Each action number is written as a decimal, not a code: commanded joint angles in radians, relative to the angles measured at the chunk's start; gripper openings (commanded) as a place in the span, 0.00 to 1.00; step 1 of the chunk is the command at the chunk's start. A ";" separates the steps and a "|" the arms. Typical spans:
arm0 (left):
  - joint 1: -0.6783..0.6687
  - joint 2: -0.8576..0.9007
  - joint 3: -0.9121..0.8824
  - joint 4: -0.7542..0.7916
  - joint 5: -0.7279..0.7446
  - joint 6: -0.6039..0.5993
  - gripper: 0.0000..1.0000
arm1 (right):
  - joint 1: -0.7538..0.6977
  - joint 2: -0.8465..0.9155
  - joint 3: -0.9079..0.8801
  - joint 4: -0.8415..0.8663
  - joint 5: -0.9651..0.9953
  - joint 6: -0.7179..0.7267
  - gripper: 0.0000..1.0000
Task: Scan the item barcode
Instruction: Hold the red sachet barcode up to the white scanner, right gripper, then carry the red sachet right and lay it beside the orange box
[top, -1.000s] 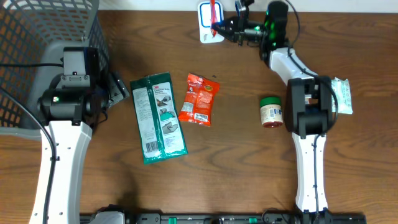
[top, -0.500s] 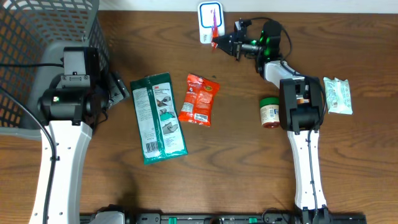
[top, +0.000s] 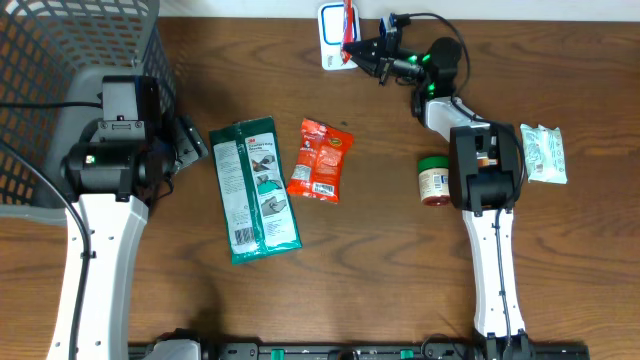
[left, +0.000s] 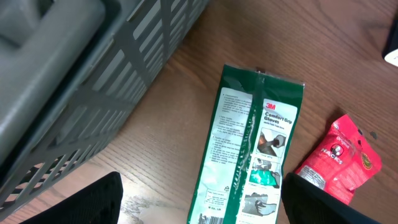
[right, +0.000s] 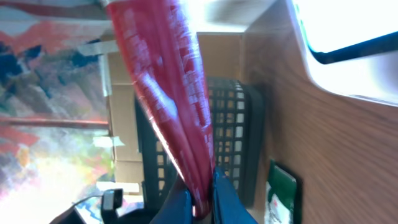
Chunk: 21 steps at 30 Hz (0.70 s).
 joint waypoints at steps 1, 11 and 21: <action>0.005 0.004 0.004 -0.002 -0.024 0.006 0.82 | -0.024 -0.128 0.025 0.010 0.006 0.043 0.02; 0.005 0.004 0.004 -0.002 -0.024 0.006 0.82 | -0.107 -0.418 0.025 -0.510 0.030 -0.373 0.02; 0.005 0.004 0.004 -0.002 -0.024 0.006 0.82 | -0.267 -0.697 0.025 -1.967 0.313 -1.648 0.01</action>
